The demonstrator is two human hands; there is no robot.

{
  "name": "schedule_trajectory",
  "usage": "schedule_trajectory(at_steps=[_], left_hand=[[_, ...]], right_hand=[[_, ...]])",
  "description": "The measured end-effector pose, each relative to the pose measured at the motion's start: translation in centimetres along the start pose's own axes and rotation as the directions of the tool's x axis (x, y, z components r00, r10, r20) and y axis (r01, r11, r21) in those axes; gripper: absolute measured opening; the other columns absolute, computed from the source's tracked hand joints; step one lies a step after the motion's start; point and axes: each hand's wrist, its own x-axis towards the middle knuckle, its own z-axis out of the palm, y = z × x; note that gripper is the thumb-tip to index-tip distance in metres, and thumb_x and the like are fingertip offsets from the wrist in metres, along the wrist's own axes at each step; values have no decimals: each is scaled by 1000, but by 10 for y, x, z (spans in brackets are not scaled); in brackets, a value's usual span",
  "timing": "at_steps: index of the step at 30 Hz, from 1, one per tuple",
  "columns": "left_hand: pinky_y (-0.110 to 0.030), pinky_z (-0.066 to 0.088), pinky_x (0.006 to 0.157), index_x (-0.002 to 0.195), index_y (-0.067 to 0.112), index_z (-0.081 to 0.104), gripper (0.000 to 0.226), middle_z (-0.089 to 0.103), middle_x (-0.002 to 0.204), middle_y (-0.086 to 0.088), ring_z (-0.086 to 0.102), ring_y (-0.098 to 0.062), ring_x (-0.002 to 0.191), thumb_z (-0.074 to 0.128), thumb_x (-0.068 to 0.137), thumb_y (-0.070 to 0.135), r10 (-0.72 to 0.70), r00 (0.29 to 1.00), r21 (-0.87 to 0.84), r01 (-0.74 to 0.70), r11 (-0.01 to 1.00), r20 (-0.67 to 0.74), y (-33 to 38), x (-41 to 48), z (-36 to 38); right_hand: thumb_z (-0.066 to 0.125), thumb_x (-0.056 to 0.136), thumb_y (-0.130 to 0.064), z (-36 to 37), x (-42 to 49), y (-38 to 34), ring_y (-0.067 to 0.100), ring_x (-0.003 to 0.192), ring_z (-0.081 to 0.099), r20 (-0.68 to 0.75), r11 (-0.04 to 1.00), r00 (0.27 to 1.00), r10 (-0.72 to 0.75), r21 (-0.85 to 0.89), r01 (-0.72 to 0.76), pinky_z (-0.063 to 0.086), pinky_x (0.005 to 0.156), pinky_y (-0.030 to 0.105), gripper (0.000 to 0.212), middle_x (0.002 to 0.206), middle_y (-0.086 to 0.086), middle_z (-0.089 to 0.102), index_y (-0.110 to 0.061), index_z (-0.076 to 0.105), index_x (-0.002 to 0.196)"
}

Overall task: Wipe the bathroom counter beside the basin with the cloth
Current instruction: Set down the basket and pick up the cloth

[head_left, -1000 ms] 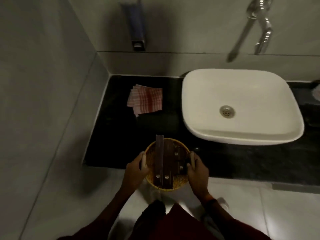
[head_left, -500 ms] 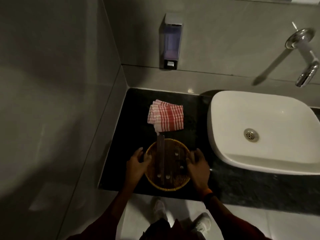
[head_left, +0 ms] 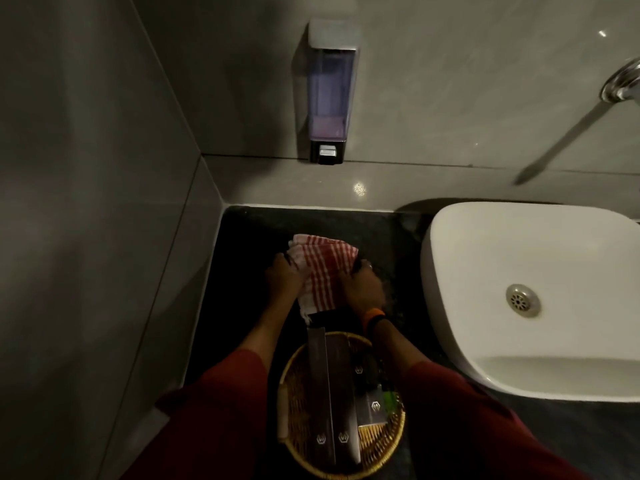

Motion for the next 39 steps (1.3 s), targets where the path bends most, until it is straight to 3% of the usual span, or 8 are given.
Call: schedule_trajectory(at_steps=[6,8,12,18,24,29,36,39], left_hand=[[-28,58,50,69,6,65,27,67,65,-9,69,-19,53,68,92,21,16,987,-396,50,917,160,15,-31,-13],[-18,45,38,63,12,62,29,61,49,-1,56,-11,37,66,92,12,81,982,-500,16,866,173,29,-51,-22],[-18,51,42,84,14,71,7,72,61,3,68,-9,48,73,85,7,142,976,-579,-22,815,163,70,-90,-27],[-22,59,59,128,24,53,59,72,100,-6,73,-16,84,81,79,6,359,931,-676,-221,703,69,133,-160,36],[-21,60,68,110,21,63,39,72,105,-4,70,-19,96,75,81,-3,562,813,-542,-408,735,150,202,-230,161],[-41,63,85,106,29,63,35,72,116,-3,71,-24,106,72,86,3,534,804,-405,-411,817,262,261,-274,291],[-43,57,95,112,30,66,31,74,111,-4,70,-27,104,65,82,21,543,799,-267,-481,835,259,336,-334,442],[-10,54,70,104,39,63,19,69,97,16,67,-10,91,65,88,29,546,782,-253,-487,836,299,360,-341,489]], right_hand=[[56,99,-41,-44,-20,-11,25,78,67,-3,960,1000,10,280,-9,51,63,28,47,94,21,75,1,74,90],[59,96,-42,-76,-31,-12,17,83,66,-11,898,1000,5,440,0,54,73,29,33,101,12,75,-12,72,97],[68,86,-20,-148,-47,5,24,88,75,-29,756,999,-29,653,41,62,77,39,20,99,7,78,-20,62,105],[63,87,6,-258,-63,80,13,63,71,-119,665,988,-101,730,156,53,50,24,34,71,-1,77,-25,65,102],[68,88,2,-370,-42,193,16,84,76,-198,635,980,-24,754,168,61,66,24,29,97,5,78,-21,70,106],[70,91,-8,-465,0,295,32,107,71,-284,697,957,59,698,164,56,99,48,28,113,17,75,-8,70,119],[64,94,-17,-580,61,400,26,110,70,-402,816,907,128,563,135,53,103,51,23,114,10,76,-11,74,115],[65,93,-23,-617,90,427,26,113,68,-444,833,883,152,539,127,52,105,50,26,115,9,75,-13,74,116]])
